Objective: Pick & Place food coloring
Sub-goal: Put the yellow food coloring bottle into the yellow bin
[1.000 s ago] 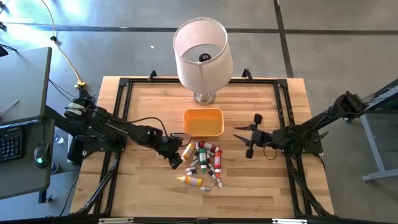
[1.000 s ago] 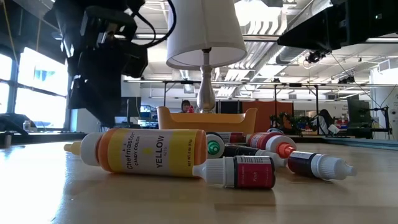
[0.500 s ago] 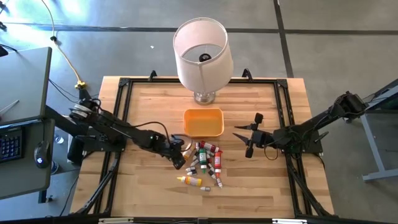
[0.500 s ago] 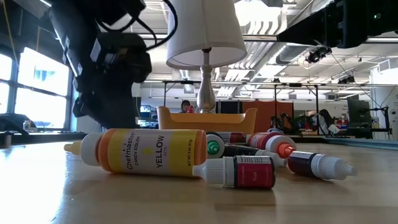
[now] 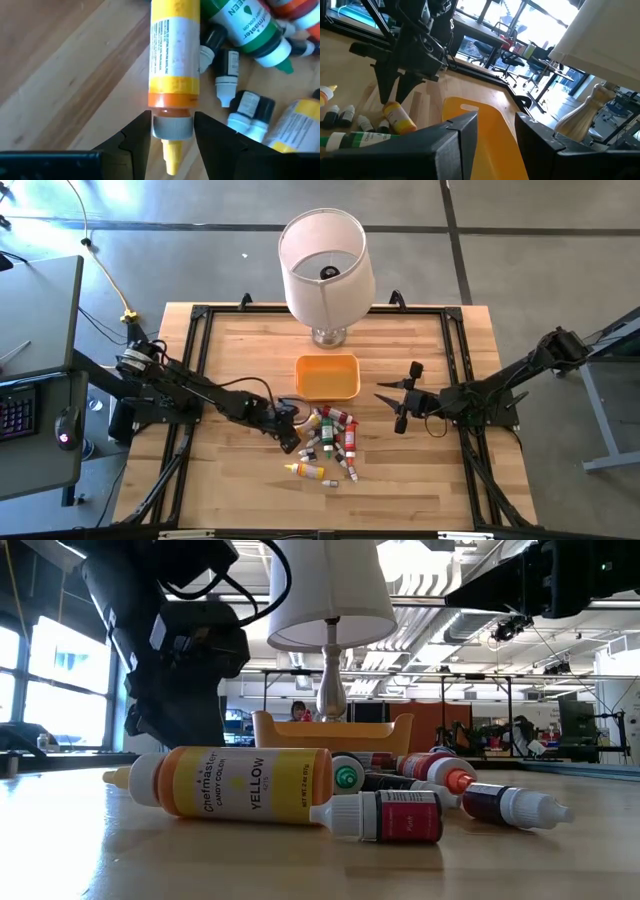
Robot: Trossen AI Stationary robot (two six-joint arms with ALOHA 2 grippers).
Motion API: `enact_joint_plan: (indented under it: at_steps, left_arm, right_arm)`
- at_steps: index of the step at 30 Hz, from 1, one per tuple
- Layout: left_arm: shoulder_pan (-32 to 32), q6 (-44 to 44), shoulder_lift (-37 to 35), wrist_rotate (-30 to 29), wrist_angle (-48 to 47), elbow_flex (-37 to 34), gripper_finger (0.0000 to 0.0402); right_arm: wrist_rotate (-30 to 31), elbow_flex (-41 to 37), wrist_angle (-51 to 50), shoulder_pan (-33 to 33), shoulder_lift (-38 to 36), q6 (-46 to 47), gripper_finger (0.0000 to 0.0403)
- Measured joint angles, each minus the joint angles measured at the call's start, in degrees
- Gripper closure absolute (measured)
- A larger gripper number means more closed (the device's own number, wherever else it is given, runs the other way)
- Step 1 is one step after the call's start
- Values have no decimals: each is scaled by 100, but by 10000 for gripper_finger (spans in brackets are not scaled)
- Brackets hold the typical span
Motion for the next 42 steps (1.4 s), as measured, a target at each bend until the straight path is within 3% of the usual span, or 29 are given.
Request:
enact_joint_plan:
  at_steps: [6,14,21,27,33,38,42]
  left_arm:
    - [0,674,314,-111,80,13,254]
    - [-9,909,432,-329,94,21,257]
    - [-6,886,317,-264,-158,144,305]
    - [17,1041,29,-274,-1756,981,297]
    - [26,1980,-14,-1007,-3740,2409,285]
    - [390,3455,-16,-1113,-4124,3192,288]
    - [864,4328,-16,-966,-4127,3484,288]
  right_arm:
    - [-2,0,-10,0,0,200,279]
    - [-4,0,-23,0,0,211,279]
    - [-6,0,-39,0,0,213,279]
    - [-6,0,-57,0,0,213,279]
    - [-96,0,5,-6,-2,191,279]
    - [-1004,0,249,-227,27,234,279]
    - [-1537,1,1223,-529,426,380,279]
